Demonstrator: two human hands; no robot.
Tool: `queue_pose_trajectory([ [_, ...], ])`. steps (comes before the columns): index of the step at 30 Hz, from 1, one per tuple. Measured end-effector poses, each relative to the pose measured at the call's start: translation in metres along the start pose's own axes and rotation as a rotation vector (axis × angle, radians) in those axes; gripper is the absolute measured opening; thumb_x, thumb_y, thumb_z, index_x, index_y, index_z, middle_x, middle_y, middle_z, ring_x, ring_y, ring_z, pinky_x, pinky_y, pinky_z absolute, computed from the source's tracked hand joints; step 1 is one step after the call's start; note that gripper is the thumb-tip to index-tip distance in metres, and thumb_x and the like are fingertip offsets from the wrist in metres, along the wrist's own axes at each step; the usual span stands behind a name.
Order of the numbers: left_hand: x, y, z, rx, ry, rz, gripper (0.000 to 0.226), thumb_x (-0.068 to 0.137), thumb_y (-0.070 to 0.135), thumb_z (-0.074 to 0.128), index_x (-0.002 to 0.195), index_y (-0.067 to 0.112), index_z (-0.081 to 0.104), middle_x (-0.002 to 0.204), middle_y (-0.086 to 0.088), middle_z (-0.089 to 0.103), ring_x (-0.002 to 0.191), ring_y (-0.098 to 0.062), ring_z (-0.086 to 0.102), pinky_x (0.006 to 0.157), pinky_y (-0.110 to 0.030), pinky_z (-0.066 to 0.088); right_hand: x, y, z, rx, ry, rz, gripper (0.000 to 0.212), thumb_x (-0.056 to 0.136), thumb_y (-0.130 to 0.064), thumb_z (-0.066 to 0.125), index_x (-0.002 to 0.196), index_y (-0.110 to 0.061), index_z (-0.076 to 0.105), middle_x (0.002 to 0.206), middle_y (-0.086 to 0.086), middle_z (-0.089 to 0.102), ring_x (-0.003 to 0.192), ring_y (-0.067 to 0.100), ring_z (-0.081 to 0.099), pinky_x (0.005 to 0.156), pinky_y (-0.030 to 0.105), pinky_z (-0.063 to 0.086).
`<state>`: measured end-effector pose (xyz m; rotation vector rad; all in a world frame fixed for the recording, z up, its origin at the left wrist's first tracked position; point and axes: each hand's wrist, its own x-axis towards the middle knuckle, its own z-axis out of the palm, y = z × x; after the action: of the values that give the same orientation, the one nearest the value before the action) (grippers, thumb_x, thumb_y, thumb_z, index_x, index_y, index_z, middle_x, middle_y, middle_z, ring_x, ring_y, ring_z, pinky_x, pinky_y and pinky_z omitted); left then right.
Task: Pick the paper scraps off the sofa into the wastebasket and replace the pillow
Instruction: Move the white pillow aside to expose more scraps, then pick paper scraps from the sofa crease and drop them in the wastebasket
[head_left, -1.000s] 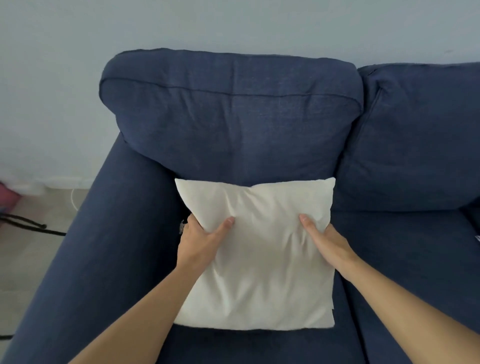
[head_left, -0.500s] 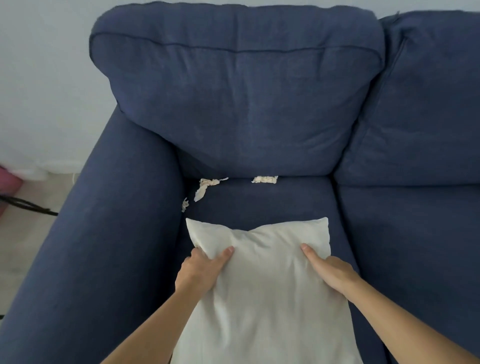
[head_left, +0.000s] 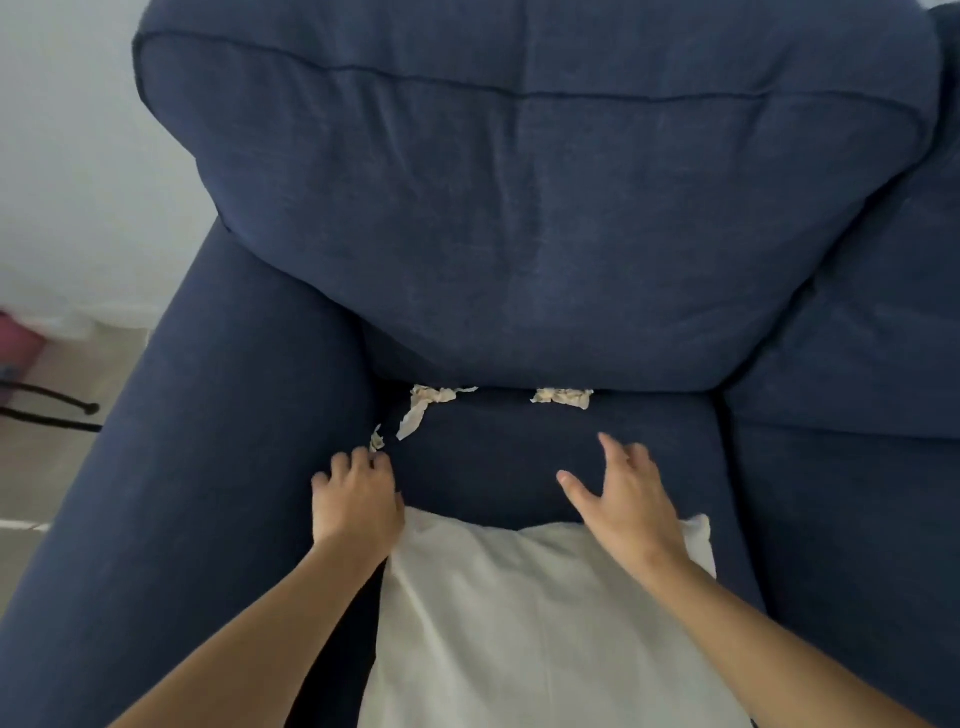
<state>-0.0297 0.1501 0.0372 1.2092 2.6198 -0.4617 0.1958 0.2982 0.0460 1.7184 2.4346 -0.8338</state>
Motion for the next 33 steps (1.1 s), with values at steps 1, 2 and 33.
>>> queue_pose_trajectory([
  [1, 0.008, -0.001, -0.003, 0.106, 0.027, 0.077, 0.048, 0.094, 0.035, 0.051, 0.139, 0.017, 0.047, 0.132, -0.004, 0.051, 0.120, -0.026, 0.044, 0.098, -0.040, 0.038, 0.007, -0.014, 0.009, 0.036, -0.050, -0.017, 0.080, 0.092, -0.060, 0.056, 0.154, -0.015, 0.033, 0.141, 0.007, 0.045, 0.132, 0.025, 0.046, 0.095, 0.041, 0.050],
  [2, 0.017, -0.002, -0.004, 0.186, 0.018, 0.134, 0.048, 0.092, 0.029, 0.054, 0.138, 0.016, 0.048, 0.131, -0.004, 0.051, 0.119, -0.027, 0.043, 0.099, -0.041, 0.035, 0.013, -0.029, 0.019, 0.062, -0.090, -0.031, 0.080, 0.092, -0.060, 0.057, 0.154, -0.015, 0.034, 0.142, 0.007, 0.045, 0.133, 0.024, 0.045, 0.095, 0.040, 0.050],
  [33, 0.114, -0.008, 0.061, 0.424, -0.210, 0.308, 0.021, 0.094, 0.013, 0.053, 0.110, 0.015, 0.066, 0.117, -0.011, 0.058, 0.109, -0.027, 0.050, 0.100, -0.040, 0.032, 0.148, -0.143, 0.109, -0.580, -0.215, -0.625, 0.021, 0.096, 0.000, 0.051, 0.097, -0.010, 0.070, 0.099, 0.008, 0.074, 0.088, 0.023, 0.071, 0.066, 0.030, 0.045],
])
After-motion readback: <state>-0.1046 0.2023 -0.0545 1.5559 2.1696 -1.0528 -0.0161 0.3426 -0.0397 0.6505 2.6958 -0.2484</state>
